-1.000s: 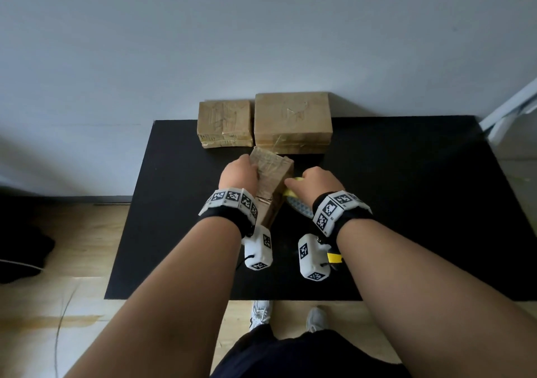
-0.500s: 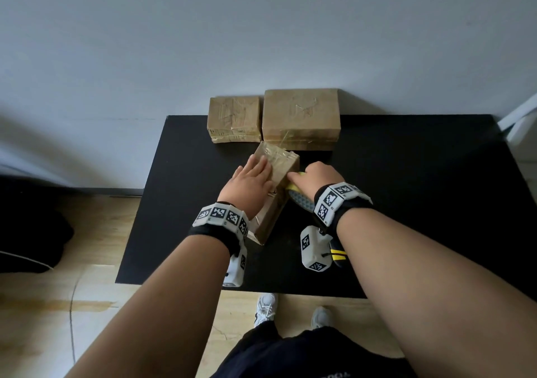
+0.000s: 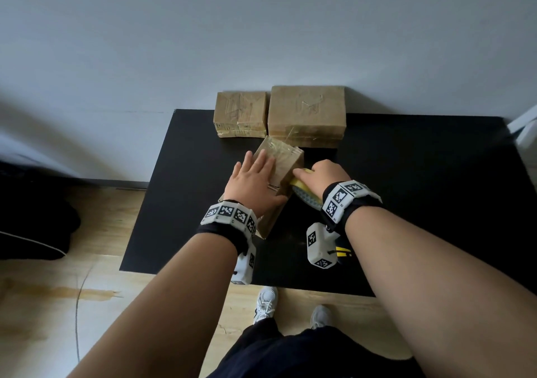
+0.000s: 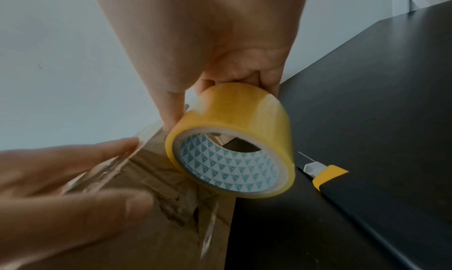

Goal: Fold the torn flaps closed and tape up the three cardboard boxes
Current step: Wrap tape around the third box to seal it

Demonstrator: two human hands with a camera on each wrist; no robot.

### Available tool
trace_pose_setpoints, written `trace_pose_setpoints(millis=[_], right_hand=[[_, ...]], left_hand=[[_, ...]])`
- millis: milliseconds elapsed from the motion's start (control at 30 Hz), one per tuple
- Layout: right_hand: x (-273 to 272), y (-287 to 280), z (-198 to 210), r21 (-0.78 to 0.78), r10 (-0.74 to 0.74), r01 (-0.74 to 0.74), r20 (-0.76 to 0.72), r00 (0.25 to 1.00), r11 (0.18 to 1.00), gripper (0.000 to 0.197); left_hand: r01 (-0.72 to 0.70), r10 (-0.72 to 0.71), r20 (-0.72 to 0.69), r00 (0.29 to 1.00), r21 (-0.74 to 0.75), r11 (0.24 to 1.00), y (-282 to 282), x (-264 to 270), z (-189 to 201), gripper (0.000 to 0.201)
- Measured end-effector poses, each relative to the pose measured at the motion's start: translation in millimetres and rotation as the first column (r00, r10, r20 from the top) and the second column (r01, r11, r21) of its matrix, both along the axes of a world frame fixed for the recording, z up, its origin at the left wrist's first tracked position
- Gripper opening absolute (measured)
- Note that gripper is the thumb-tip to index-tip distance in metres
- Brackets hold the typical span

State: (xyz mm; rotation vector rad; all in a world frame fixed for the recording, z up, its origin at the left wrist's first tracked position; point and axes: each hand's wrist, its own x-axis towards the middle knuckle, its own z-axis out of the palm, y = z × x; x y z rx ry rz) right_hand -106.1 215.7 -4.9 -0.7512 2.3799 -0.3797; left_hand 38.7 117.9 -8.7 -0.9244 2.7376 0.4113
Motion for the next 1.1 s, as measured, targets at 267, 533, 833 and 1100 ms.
trace_pose_setpoints(millis=[267,533,833,1100], right_hand=[[0.1,-0.4,23.2,-0.198,0.066,-0.061,0.023,0.998,0.978,0.049],[15.2,-29.1,48.5,-0.361,0.14,-0.112,0.052,0.989,0.926,0.049],[17.8,-39.3,41.9,-0.277,0.1,-0.094,0.009,0.995,0.956,0.047],[5.8,-9.7,20.5,-0.084,0.038,-0.032,0.07,0.997,0.996,0.056]], left_hand=[[-0.16,0.204,-0.145,0.968,0.269,0.95,-28.9,5.0,20.5,0.089],[-0.299,0.362,-0.037,0.932,0.487,0.821,-46.2,19.4,18.3,0.086],[-0.26,0.289,0.011,0.957,0.471,0.843,-52.5,27.0,3.6,0.115],[-0.308,0.353,0.044,0.935,0.595,0.742,-63.7,27.2,1.3,0.112]])
